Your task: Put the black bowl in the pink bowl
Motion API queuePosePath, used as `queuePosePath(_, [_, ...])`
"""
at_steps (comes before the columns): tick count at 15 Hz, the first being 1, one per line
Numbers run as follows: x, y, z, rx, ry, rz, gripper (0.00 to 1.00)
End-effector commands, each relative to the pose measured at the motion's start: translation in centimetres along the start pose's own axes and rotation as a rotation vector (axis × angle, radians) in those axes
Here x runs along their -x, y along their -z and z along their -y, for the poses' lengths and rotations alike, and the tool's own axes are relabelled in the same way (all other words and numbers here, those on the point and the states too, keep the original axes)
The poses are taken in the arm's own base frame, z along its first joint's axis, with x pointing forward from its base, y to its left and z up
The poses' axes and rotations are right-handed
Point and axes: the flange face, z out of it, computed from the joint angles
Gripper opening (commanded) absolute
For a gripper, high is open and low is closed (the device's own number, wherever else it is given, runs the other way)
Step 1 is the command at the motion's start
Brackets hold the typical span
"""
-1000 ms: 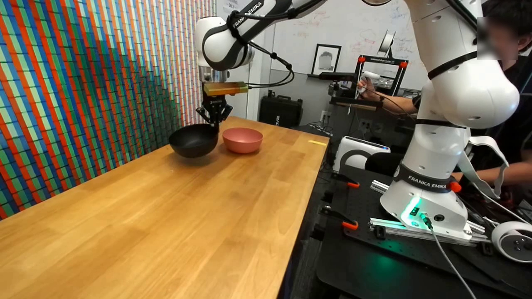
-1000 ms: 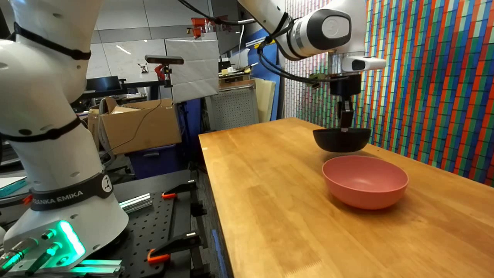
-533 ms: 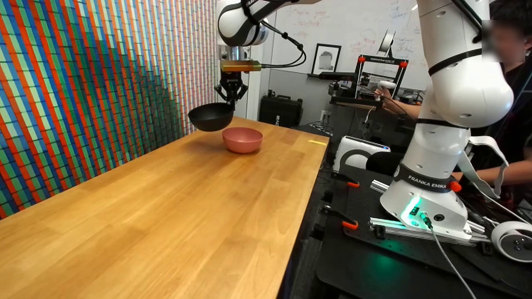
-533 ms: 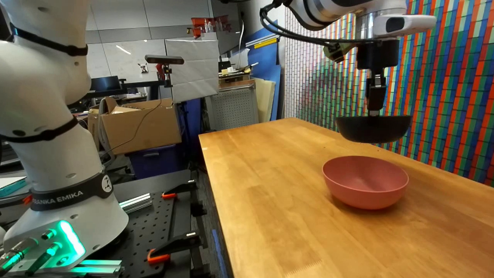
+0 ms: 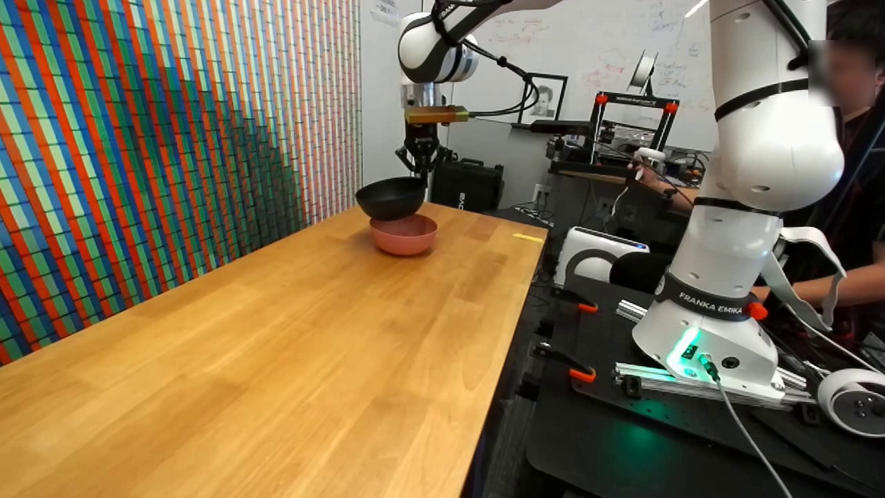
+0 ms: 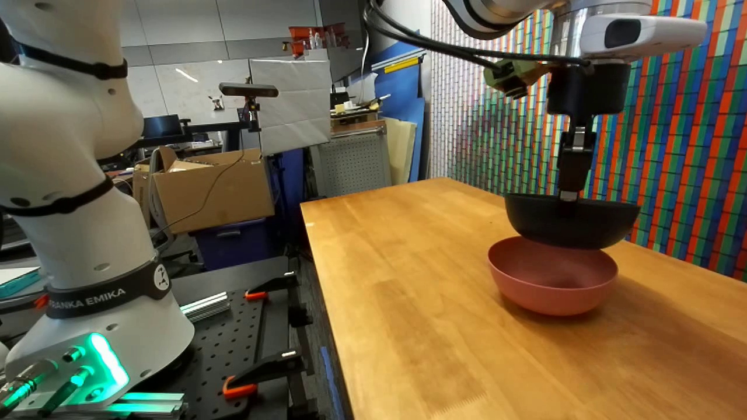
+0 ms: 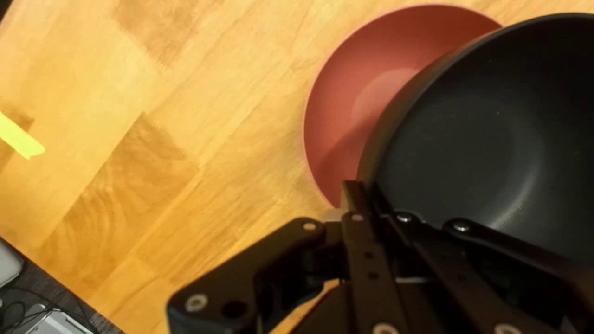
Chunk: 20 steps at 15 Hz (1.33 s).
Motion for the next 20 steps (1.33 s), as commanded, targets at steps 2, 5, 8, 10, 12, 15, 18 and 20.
queuePosePath(2, [1.9, -0.7, -1.3, -0.053, 0.013, -0.014, 0.01])
queuePosePath(5, [2.0, -1.8, -1.2, -0.080, 0.011, -0.049, 0.11])
queuePosePath(8, [2.1, -2.3, -1.1, -0.105, 0.006, -0.053, 0.44])
queuePosePath(10, [2.1, -2.1, -1.1, -0.122, -0.005, -0.035, 0.60])
queuePosePath(12, [1.9, -1.1, -1.2, -0.147, -0.018, -0.020, 0.76])
queuePosePath(15, [1.9, 1.7, -0.8, -0.168, 0.005, -0.005, 0.98])
queuePosePath(18, [3.0, 6.3, 0.1, -0.147, 0.130, -0.006, 1.00])
queuePosePath(20, [4.3, 9.6, 0.9, -0.153, 0.251, 0.022, 1.00])
